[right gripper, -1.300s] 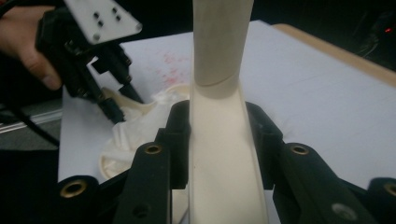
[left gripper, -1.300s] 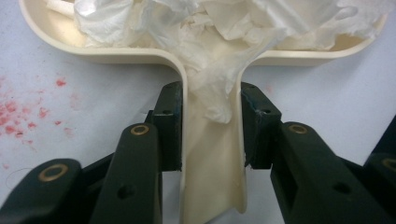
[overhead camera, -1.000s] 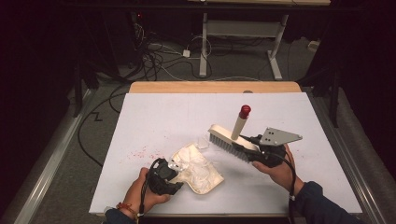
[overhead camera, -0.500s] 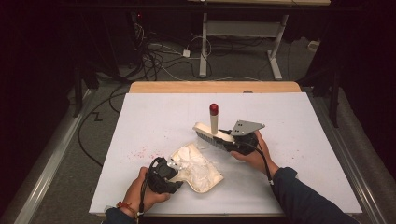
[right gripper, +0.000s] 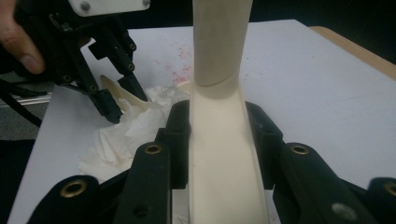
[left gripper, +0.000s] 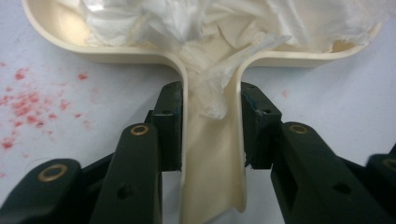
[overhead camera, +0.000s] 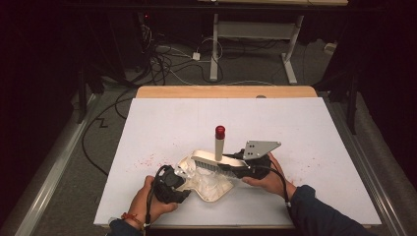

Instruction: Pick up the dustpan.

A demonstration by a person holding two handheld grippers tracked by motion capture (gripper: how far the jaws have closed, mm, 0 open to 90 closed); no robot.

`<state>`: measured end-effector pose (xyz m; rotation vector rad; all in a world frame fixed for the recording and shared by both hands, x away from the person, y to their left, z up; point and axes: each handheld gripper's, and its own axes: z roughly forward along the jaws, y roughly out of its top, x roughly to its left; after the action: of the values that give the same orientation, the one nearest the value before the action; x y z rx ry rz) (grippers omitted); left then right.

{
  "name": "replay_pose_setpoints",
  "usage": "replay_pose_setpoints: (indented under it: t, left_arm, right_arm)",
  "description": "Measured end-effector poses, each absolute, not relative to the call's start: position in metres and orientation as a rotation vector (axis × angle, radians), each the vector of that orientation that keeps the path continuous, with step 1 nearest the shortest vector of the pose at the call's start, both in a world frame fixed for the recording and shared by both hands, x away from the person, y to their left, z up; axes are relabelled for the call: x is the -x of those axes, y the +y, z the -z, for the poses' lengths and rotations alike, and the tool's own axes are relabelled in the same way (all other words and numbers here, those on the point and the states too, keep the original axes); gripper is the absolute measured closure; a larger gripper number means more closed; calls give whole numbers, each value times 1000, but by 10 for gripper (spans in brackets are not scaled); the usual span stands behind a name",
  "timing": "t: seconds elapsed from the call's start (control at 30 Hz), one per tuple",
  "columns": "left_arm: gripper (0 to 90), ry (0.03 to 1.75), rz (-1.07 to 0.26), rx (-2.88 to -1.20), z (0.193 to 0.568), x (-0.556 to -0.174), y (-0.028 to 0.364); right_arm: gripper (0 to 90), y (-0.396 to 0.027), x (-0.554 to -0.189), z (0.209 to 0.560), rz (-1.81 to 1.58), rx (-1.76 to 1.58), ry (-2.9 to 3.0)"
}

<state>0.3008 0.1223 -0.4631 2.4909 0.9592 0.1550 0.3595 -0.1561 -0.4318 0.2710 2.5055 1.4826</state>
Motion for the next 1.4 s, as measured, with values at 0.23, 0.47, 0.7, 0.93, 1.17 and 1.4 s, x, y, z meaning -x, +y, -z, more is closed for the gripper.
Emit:
replay_pose_setpoints:
  t: [0.23,0.47,0.7,0.93,1.17,1.4]
  left_arm:
    - [622,974,-165,-2482,464,-302,127]
    - [621,980,-156,-2484,468,-303,127]
    - [626,981,-153,-2489,466,-302,127]
    - [627,979,-155,-2488,464,-301,129]
    - [628,976,-154,-2500,464,-301,128]
    - [629,954,-147,-2523,463,-301,126]
  right_arm:
    - [682,-158,-353,422,-1514,-277,2490]
    - [682,-170,-355,410,-1506,-334,2453]
    - [683,-186,-353,399,-1465,-386,2446]
    - [684,-218,-346,399,-1414,-462,2454]
    - [684,-234,-334,413,-1341,-507,2541]
    - [684,-221,-328,426,-1368,-485,2572]
